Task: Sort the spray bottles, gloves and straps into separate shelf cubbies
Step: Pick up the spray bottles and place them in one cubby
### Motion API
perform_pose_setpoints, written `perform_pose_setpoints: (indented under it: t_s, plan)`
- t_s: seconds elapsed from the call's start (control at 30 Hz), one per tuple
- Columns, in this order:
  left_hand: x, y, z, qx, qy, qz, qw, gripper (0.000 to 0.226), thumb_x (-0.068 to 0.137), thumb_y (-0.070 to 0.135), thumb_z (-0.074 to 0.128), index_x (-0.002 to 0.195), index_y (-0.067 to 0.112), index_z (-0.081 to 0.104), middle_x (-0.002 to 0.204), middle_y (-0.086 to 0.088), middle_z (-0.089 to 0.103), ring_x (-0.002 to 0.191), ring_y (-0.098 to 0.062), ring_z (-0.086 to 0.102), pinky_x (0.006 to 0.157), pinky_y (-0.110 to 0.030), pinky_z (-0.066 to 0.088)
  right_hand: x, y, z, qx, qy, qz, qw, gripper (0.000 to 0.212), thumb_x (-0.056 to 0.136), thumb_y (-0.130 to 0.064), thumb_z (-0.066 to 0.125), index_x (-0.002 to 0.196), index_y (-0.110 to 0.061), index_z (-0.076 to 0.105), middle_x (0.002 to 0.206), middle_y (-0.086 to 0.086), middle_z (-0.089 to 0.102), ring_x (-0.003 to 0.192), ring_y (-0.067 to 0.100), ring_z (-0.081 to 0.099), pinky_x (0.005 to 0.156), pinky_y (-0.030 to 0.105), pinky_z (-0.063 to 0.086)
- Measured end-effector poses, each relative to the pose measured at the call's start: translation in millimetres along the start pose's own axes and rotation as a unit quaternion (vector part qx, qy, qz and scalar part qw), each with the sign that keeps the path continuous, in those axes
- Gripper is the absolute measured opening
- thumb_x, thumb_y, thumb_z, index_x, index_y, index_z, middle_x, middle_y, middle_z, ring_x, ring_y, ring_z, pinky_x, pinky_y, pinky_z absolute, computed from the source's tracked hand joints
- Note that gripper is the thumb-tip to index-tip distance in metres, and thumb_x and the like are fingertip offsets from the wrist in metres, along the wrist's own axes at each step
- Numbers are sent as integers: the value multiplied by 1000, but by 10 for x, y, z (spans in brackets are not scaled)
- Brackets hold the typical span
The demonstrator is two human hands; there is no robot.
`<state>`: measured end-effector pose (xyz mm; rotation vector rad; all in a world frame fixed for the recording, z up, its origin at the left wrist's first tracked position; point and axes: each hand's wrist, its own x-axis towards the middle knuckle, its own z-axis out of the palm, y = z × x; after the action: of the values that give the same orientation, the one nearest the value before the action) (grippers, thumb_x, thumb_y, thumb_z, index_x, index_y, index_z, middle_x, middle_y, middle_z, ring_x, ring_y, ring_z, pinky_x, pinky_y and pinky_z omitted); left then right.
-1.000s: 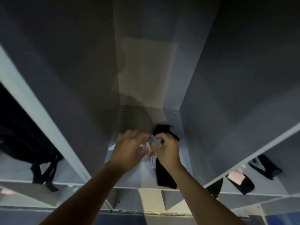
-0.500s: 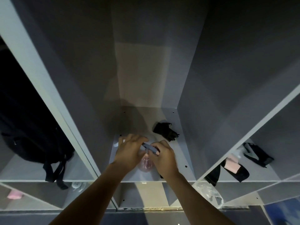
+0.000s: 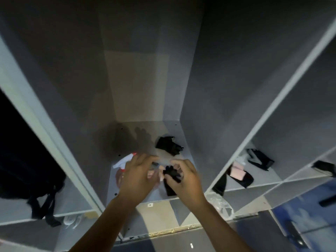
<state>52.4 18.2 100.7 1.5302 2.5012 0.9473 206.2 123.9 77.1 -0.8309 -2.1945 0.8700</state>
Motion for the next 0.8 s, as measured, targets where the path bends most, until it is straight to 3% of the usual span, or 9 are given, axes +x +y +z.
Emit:
perform_pose_setpoints:
  t_s: [0.07, 0.17, 0.33, 0.53, 0.67, 0.8]
  plan:
    - [-165, 380, -59, -67, 11, 8, 998, 27, 86, 31, 68, 114, 31, 65, 106, 17, 59, 99, -6, 56, 82, -9, 38, -268, -31, -345, 13, 23, 4, 1000, 37, 81, -27, 74, 113, -34, 60, 105, -13, 57, 94, 3, 58, 83, 13, 45]
    - [-410, 826, 60, -151, -55, 29, 987, 27, 87, 27, 68, 112, 35, 62, 106, 20, 62, 97, 0, 60, 88, -19, 47, -677, 43, -846, 44, 39, 53, 997, 34, 85, -28, 73, 115, -37, 60, 98, -13, 60, 89, 10, 62, 74, 19, 49]
    - [-838, 1590, 441, -242, -143, 9, 960, 22, 90, 22, 69, 103, 39, 65, 95, 23, 69, 89, 3, 66, 78, -17, 51, -1361, 329, -1686, 98, 82, 148, 981, 31, 83, -25, 76, 107, -38, 63, 87, -8, 63, 70, 16, 62, 67, 29, 54]
    - [-1040, 2550, 922, -262, -167, -8, 950, 18, 93, 20, 66, 106, 33, 68, 98, 17, 71, 91, 0, 65, 77, -12, 51, -1791, 810, -2675, 97, 135, 149, 975, 35, 81, -21, 77, 110, -36, 64, 95, -5, 62, 72, 15, 61, 68, 28, 55]
    - [-930, 3040, 1271, -261, -159, -24, 952, 27, 91, 15, 67, 102, 39, 64, 96, 25, 68, 91, 6, 63, 74, -11, 48, -1780, 1212, -3128, 70, 115, 129, 983, 37, 81, -23, 77, 112, -35, 62, 100, -7, 60, 78, 14, 59, 72, 30, 55]
    - [-645, 3299, 1563, -249, -150, -36, 956, 25, 92, 22, 67, 114, 34, 62, 105, 13, 69, 94, 0, 65, 79, -14, 49, -1512, 1589, -3387, 44, 78, 114, 989, 34, 81, -29, 76, 111, -36, 60, 102, -9, 59, 83, 11, 59, 75, 28, 53]
